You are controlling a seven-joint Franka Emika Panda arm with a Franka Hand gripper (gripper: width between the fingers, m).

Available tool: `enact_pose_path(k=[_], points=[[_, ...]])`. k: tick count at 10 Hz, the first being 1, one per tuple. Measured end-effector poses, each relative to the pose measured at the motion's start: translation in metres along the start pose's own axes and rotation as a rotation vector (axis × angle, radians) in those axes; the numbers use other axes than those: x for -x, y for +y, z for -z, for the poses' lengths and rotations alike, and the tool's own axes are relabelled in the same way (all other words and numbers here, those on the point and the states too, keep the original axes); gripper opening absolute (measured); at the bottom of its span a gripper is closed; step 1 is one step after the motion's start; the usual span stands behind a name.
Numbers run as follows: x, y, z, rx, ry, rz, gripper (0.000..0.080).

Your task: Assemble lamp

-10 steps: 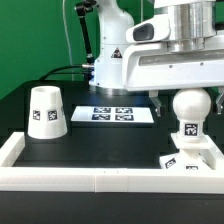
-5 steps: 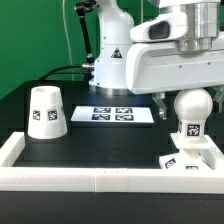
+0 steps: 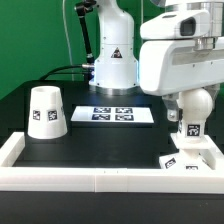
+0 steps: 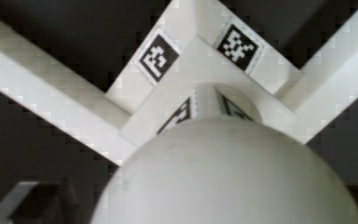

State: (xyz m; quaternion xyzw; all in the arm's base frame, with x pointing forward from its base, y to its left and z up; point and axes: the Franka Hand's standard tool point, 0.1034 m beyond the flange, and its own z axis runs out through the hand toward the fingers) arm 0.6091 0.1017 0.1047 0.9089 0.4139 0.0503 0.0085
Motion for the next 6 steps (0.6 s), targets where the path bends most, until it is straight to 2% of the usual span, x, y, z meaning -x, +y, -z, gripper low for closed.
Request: enact_pose_path(k=[3, 6], points=[[-0.0035, 0.0017, 0.0028, 0.022, -0.013, 0.265, 0.0698], [-0.0036, 0.0044, 0.0042, 0.045, -0.038, 0.402, 0.0698]])
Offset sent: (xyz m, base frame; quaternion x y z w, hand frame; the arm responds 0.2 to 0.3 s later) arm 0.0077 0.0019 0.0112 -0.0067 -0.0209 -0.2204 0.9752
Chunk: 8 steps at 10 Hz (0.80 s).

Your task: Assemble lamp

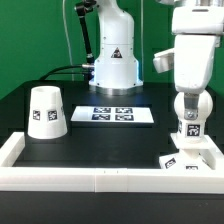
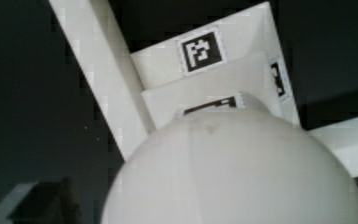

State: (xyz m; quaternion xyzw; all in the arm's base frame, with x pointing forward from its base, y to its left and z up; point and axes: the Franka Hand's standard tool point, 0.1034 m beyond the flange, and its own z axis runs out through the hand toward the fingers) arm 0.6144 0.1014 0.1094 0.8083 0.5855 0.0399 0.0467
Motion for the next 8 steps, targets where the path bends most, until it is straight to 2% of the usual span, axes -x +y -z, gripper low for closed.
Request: enact_pose_path(k=[1, 2, 3, 6, 8], points=[[0.0007, -0.0002, -0.0005, 0.001, -0.002, 0.010, 0.0698], [0.0011, -0.0001, -0.0008, 0.001, -0.002, 0.005, 0.0594], [0.0012, -0.0001, -0.0009, 0.001, -0.002, -0.011, 0.0576], [0.0014, 0.0001, -0.0008, 0.001, -0.002, -0.080, 0.0576], [-0.0011, -0.0003, -0.0005, 0.005, 0.004, -0.352, 0.0576]])
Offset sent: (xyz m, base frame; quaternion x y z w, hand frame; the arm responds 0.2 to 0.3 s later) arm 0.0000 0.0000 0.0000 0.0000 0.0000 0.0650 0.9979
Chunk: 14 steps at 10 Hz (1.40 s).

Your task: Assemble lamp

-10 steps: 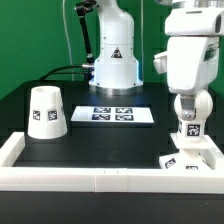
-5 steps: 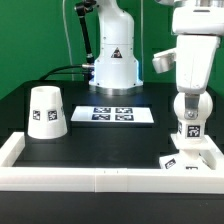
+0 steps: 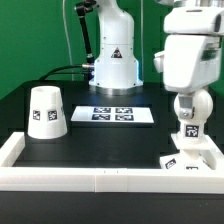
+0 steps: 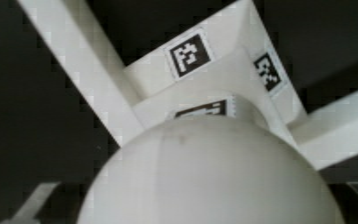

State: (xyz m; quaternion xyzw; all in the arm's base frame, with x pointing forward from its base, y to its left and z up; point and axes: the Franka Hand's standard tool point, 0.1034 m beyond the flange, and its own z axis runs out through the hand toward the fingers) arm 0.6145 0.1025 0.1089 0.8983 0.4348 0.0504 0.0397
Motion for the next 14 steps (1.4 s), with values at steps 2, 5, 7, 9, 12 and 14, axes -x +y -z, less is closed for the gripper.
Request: enact_pose_path(k=[2, 5, 7, 9, 12, 14], points=[[-0.0016, 0.0007, 0.0010, 0.002, 0.001, -0.244, 0.0576], [-0.0008, 0.0040, 0.0010, 0.005, 0.002, -0.494, 0.0577], [0.0001, 0.0058, 0.0014, 0.007, 0.003, -0.633, 0.0577], [0.0012, 0.0072, 0.0018, 0.008, 0.004, -0.757, 0.0577], [0.0043, 0.0068, 0.0011, 0.007, -0.001, -1.007, 0.0577], [0.0066, 0.0039, -0.0004, -0.015, -0.020, -1.214, 0.0577]])
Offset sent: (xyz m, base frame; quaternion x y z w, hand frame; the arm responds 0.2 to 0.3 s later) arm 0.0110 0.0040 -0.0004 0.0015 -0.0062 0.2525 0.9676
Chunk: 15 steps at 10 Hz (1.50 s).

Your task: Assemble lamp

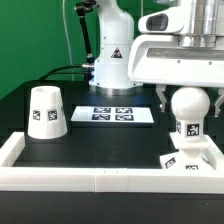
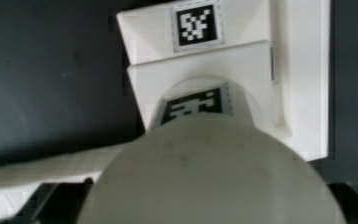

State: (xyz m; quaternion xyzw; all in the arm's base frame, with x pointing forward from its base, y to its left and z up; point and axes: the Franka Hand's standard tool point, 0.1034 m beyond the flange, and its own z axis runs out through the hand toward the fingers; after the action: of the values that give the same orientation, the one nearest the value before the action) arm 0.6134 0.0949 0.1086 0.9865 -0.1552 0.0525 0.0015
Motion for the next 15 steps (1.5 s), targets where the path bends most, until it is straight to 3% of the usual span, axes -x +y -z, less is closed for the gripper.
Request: enact_pose_path(k=[3, 7, 9, 11, 12, 15], points=[[0.010, -0.005, -0.003, 0.022, -0.081, -0.319, 0.0577], [0.007, -0.004, -0.003, 0.029, -0.118, -0.564, 0.0577], [0.007, -0.005, -0.003, 0.029, -0.119, -0.589, 0.0577], [0.010, -0.009, -0.002, 0.020, -0.114, -0.503, 0.0685], [0.014, -0.013, 0.001, 0.016, -0.113, -0.452, 0.0685], [0.028, -0.021, 0.024, 0.001, -0.104, -0.368, 0.0698]])
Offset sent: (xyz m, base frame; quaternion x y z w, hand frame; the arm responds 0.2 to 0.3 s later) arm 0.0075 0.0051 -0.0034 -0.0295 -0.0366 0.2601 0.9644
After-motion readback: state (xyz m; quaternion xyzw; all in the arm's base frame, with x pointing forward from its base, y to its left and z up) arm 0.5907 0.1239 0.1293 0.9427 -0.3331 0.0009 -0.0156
